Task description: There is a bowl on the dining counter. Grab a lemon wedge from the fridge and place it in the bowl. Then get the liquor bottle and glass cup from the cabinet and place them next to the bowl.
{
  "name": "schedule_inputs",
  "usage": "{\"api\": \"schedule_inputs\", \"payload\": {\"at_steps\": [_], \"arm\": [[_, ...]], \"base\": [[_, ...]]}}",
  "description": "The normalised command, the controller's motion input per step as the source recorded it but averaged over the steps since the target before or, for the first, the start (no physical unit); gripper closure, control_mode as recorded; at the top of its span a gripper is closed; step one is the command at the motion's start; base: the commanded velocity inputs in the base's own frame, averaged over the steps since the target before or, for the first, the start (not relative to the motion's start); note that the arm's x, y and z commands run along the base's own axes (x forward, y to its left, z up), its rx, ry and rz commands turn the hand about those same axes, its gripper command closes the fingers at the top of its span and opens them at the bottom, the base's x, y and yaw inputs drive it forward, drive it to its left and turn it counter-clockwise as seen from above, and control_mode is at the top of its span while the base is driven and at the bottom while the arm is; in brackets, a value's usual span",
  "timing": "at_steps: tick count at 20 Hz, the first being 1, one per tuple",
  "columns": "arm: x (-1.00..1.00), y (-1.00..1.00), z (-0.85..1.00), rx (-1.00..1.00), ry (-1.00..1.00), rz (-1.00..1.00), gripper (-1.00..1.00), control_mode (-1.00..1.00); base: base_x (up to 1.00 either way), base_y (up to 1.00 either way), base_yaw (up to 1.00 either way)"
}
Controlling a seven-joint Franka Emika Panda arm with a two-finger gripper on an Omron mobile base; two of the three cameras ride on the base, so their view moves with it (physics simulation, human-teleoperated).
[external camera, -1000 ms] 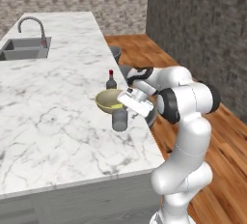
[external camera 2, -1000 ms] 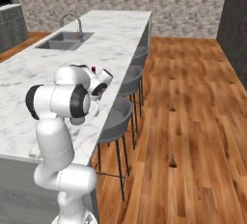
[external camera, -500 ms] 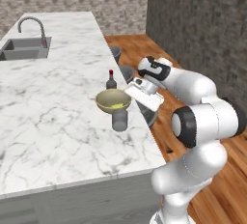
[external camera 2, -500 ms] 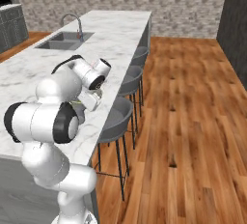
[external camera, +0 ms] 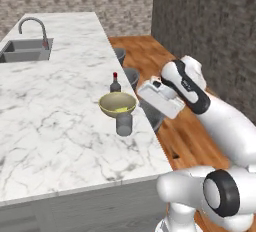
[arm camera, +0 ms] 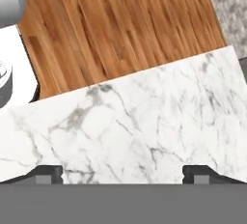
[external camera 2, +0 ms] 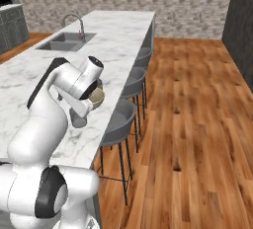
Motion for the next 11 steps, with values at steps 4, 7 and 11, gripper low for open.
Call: {"api": "schedule_inputs", "payload": {"at_steps": [4,7,11], "arm": [[-0.90,0.00,0.52,0.00,-0.16,0.00,-1.00,-1.00],[-0.77,0.00,0.51,-0.02,-0.20,0.00,-1.00,-1.00],[-0.66,0.00,0.38,-0.10,-0.23,0.00,-1.00,-1.00]], "base": [[0.00,0.00,0.00],[0.00,0.00,0.00],[0.00,0.00,0.00]]}}
